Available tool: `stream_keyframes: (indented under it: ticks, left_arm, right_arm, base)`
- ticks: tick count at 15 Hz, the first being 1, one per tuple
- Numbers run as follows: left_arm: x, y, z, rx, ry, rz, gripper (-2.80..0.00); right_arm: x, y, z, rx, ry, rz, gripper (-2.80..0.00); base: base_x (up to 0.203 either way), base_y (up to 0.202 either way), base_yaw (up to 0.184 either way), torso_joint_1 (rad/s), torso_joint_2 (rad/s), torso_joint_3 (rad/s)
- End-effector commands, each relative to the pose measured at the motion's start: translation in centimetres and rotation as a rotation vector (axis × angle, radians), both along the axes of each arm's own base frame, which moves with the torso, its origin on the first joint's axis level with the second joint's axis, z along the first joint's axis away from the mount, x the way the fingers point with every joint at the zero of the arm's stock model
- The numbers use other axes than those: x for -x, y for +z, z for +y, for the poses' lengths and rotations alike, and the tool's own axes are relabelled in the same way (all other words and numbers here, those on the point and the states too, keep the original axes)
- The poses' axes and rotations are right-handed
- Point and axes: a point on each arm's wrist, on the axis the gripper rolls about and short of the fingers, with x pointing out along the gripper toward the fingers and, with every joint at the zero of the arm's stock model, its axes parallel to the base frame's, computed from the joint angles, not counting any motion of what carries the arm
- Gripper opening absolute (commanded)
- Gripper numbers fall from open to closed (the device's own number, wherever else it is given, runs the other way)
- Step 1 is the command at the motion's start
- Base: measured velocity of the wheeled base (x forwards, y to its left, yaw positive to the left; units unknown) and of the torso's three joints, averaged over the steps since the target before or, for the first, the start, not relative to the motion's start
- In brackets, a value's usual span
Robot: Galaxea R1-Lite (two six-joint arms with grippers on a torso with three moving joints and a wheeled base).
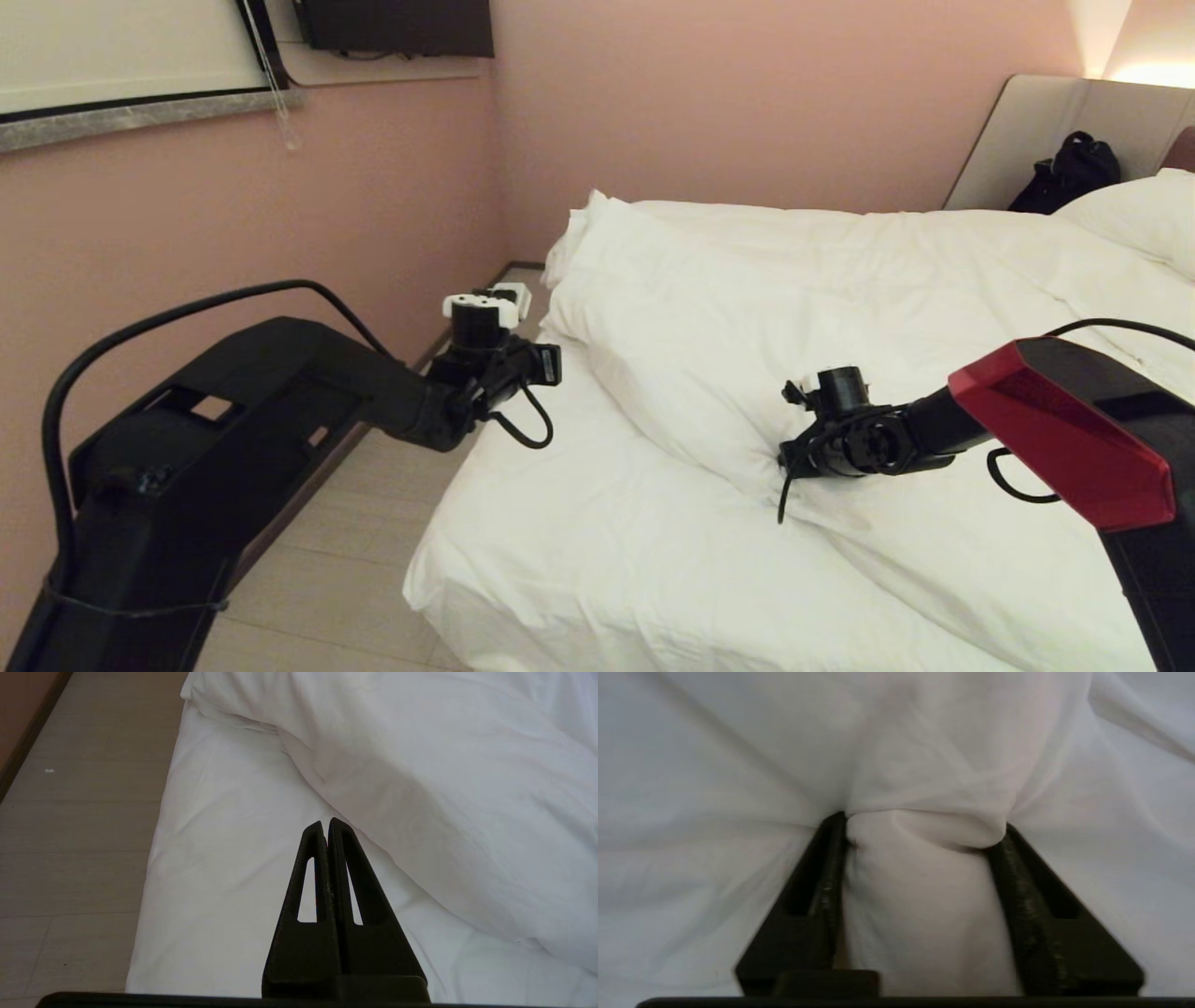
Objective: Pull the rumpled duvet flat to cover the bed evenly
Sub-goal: Hold the folded corner of the quilt, then flatten the corners of the folded blanket
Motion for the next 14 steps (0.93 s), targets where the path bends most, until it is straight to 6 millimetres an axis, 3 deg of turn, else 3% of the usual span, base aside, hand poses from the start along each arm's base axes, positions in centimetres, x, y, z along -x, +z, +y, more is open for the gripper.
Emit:
stream_keyframes:
  ticks: [1, 3, 7, 11, 14]
  left_arm:
    - [0.0, -0.1, 0.0, 0.001, 0.000, 0.000, -2.80]
    - [0.0, -0.2, 0.0, 0.001, 0.001, 0.003, -2.80]
    - [-0.2, -0.3, 0.0, 0.000, 0.002, -0.001, -2.80]
    - [0.0, 0.0, 0.0, 0.003, 0.002, -0.003, -2.80]
    - [0.1, 0.2, 0.1, 0.002, 0.005, -0.005, -2.80]
  right_arm:
    - [0.1, -0.2, 0.0, -0.002, -0.001, 0.011, -2.80]
    - [0.3, 0.0, 0.0, -0.017, -0.006, 0.024, -2.80]
    - [1.7, 3.6, 0.6, -0.172, 0.013, 0.046, -2.80]
    - [5.1, 8.3, 0.9, -0.356, 0.150, 0.051, -2.80]
    - [7.9, 10.0, 2.1, -0.380, 0.211, 0.064, -2.80]
  base:
    - [0.000, 0.000, 0.000, 0.000, 0.00, 0.000]
    - [0.000, 0.000, 0.000, 0.000, 0.00, 0.000]
    - [0.000, 0.000, 0.000, 0.000, 0.00, 0.000]
    - [0.000, 0.000, 0.000, 0.000, 0.00, 0.000]
    - [0.000, 0.000, 0.000, 0.000, 0.00, 0.000]
